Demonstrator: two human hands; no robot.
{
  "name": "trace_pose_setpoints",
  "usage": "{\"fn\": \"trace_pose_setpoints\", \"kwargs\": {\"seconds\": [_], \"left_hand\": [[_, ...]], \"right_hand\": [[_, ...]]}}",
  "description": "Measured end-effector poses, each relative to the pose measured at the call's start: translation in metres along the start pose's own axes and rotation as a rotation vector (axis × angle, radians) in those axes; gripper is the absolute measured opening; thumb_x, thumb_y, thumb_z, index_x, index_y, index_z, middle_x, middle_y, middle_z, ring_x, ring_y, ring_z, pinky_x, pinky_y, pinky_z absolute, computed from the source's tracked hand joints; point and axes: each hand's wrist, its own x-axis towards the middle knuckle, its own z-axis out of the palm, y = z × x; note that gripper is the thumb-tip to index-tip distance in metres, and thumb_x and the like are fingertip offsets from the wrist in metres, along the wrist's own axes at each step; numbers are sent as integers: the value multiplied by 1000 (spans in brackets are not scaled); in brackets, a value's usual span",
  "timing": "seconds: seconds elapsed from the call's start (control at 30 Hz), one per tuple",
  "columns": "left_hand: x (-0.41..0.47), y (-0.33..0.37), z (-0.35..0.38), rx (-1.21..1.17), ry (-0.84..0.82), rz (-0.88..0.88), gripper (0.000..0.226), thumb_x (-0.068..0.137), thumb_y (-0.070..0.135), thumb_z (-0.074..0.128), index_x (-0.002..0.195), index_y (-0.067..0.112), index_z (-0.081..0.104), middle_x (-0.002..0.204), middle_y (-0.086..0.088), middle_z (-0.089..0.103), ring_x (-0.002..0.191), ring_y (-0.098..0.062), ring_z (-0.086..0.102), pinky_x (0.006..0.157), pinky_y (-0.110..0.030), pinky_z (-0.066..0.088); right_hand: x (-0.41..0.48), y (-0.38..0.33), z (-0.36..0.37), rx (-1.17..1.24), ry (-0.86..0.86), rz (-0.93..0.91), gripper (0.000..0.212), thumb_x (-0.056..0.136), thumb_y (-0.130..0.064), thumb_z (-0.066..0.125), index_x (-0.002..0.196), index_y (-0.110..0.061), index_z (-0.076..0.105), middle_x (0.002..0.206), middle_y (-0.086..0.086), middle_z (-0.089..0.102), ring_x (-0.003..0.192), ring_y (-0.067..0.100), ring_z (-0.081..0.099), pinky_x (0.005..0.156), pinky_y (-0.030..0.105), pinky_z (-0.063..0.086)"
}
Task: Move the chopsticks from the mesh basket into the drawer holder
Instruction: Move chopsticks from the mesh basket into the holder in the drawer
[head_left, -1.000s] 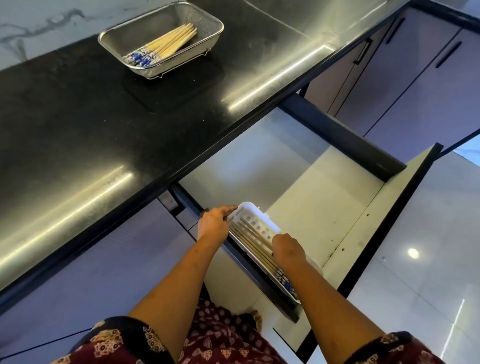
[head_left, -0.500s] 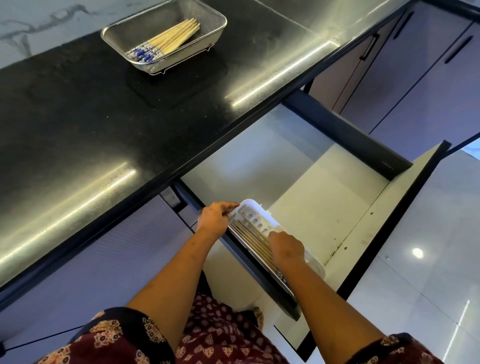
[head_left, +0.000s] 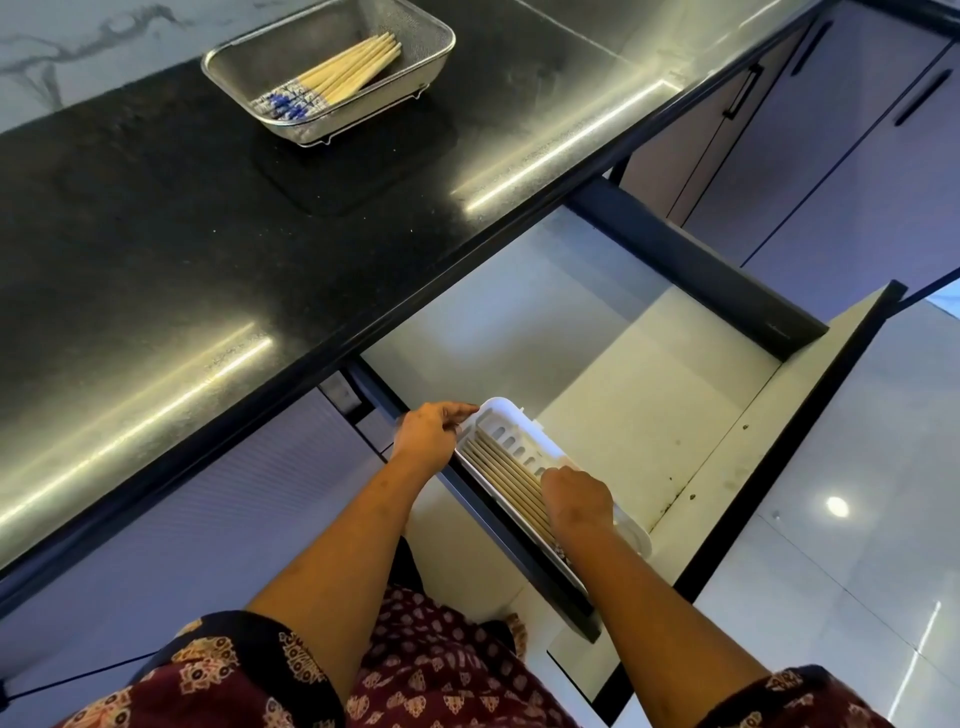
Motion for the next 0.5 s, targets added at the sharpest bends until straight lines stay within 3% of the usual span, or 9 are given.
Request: {"fn": "trace_pose_setpoints", "kwargs": {"seconds": [0.5], "left_hand": [[5, 0, 0, -4, -21, -43, 43, 91, 0, 53, 125, 25, 61, 123, -1, 66, 112, -18, 62, 93, -32, 51]], "right_hand": [[1, -10, -5, 14, -55, -11, 23, 94, -4, 53, 116, -5, 61, 116, 9, 67, 105, 23, 67, 88, 30, 53]]}}
